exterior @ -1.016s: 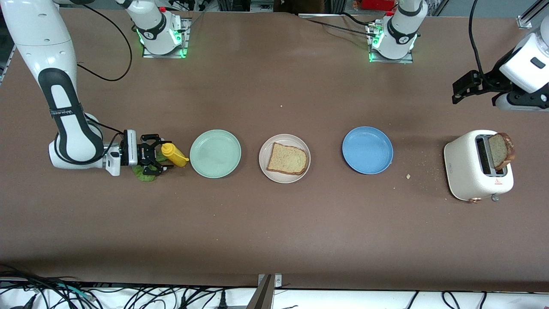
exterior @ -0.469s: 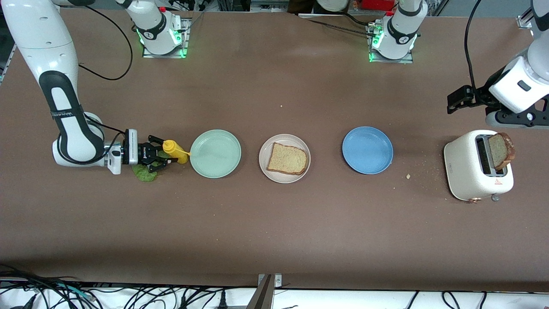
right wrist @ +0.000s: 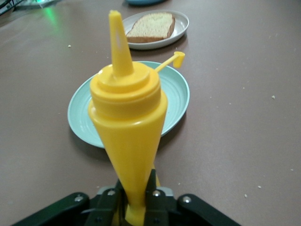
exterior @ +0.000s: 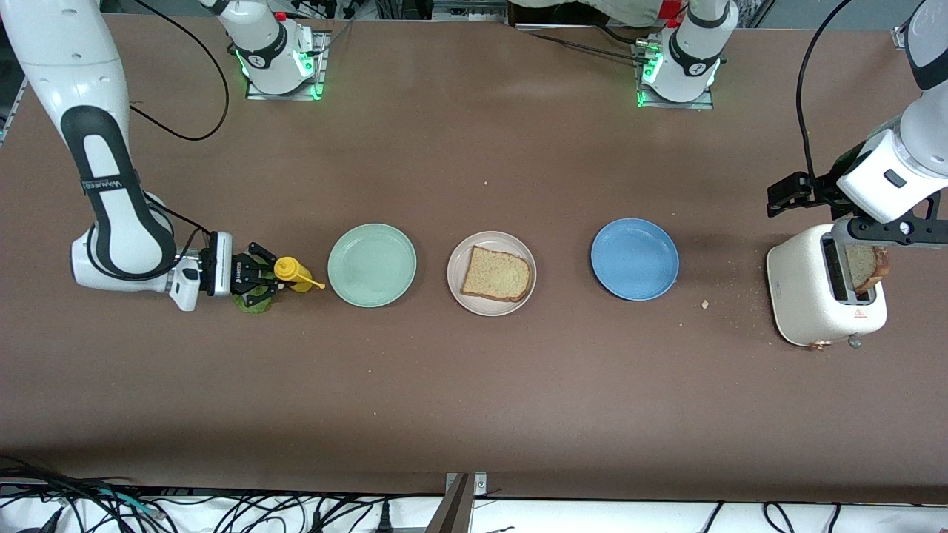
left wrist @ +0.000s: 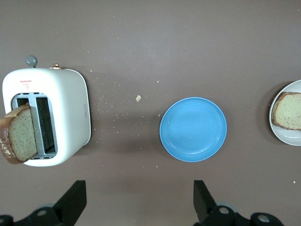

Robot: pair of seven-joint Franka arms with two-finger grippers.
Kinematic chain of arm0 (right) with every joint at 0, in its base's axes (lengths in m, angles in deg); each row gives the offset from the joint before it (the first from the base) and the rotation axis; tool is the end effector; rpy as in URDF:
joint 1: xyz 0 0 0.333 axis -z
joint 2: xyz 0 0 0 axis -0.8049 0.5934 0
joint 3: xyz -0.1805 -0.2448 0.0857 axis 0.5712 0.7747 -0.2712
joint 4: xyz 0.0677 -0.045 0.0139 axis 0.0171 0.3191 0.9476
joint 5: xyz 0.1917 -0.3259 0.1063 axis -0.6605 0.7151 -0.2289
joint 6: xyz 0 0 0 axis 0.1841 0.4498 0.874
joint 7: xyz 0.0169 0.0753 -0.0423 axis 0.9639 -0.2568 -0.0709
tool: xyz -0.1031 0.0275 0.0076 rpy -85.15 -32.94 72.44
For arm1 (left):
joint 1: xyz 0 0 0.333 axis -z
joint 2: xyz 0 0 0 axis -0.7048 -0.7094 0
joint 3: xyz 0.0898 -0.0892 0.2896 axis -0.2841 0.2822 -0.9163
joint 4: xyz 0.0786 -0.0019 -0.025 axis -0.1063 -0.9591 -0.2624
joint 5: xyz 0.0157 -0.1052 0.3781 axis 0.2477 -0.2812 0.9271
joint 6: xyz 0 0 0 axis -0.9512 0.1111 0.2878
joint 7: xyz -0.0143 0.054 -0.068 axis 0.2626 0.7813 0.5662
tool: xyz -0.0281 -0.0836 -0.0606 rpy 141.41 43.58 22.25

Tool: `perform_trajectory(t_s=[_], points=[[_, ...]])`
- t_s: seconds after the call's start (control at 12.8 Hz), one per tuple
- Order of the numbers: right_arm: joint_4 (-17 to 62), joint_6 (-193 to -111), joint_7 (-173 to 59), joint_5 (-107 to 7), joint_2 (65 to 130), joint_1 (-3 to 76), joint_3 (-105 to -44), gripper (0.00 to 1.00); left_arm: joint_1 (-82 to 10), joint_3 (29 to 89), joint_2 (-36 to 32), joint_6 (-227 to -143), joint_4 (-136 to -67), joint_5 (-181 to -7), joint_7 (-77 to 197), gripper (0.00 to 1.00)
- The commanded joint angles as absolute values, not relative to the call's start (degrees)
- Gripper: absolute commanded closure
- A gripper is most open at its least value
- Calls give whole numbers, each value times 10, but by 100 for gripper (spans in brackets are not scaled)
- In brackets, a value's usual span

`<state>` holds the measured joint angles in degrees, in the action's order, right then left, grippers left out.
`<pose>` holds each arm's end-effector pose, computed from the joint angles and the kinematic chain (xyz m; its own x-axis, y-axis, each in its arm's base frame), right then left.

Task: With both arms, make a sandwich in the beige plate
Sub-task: 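Lift the mustard bottle over the beige plate with the right gripper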

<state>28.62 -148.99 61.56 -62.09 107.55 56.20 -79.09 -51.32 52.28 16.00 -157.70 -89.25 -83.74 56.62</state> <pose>0.6120 0.0135 0.2014 0.0684 0.7076 0.7033 0.9857 0.0607 -0.1569 0.5891 -0.0394 0.5729 0.9955 -0.0329 -0.0886 -0.0336 -0.9994 -0.0066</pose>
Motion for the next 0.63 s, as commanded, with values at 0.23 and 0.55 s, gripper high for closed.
perform_trajectory(t_s=[0.23,0.55], points=[[297,-1517,333,-468,990,422,-754,100,-513,526,149,-1580,-876,-819,554,0],[267,-1523,81,-328,960,237,-675,100,-517,526,149,-1580,-876,-818,554,0]])
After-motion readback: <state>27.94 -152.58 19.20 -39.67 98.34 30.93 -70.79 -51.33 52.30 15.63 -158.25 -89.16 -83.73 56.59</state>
